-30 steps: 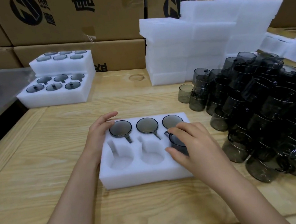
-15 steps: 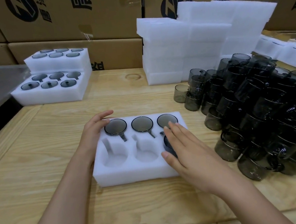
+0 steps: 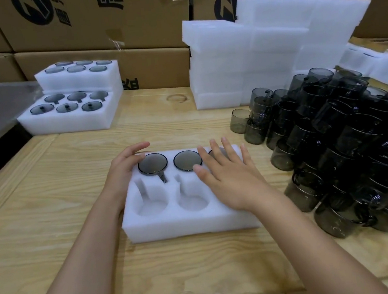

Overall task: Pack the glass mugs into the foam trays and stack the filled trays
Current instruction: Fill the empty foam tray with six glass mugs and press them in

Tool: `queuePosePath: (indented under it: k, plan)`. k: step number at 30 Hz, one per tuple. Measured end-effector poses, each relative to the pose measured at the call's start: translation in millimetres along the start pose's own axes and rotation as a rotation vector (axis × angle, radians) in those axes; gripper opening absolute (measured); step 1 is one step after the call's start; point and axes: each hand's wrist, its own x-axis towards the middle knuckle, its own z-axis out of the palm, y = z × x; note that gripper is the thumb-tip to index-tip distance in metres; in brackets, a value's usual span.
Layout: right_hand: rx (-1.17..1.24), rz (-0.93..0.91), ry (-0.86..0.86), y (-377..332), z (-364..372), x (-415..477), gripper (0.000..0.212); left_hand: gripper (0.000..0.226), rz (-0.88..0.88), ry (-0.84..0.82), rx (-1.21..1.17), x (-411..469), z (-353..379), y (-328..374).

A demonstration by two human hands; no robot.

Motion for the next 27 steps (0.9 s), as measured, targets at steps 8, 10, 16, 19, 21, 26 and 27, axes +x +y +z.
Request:
queuePosePath:
  k: [8,10,16,19,21,26,27]
  plan:
    - [-0.011,0.024,-0.004,-1,8,1,0.053,0.032,-0.003,0.0,-0.013,-4,2,2]
    - [-0.014,0.028,0.054,-4,2,-4,0.053,0.032,0.0,0.008,-0.003,-5,3,2]
    - [-0.26,0.113,0.939,22,-40,-56,0.033,0.03,0.004,0.008,-0.002,-5,7,2]
    - [-0.296,0.472,1.037,68,-65,-83,0.04,0.029,0.01,-0.006,0.002,-5,7,2]
    - [-0.273,0.641,0.863,98,-75,-88,0.05,0.029,0.012,-0.006,0.012,-4,7,2]
    - [-0.316,0.688,0.726,124,-77,-86,0.037,0.029,0.001,-0.009,0.005,-3,6,1]
    - [-0.327,0.67,0.739,125,-77,-84,0.03,0.029,-0.001,-0.009,0.002,-3,6,1]
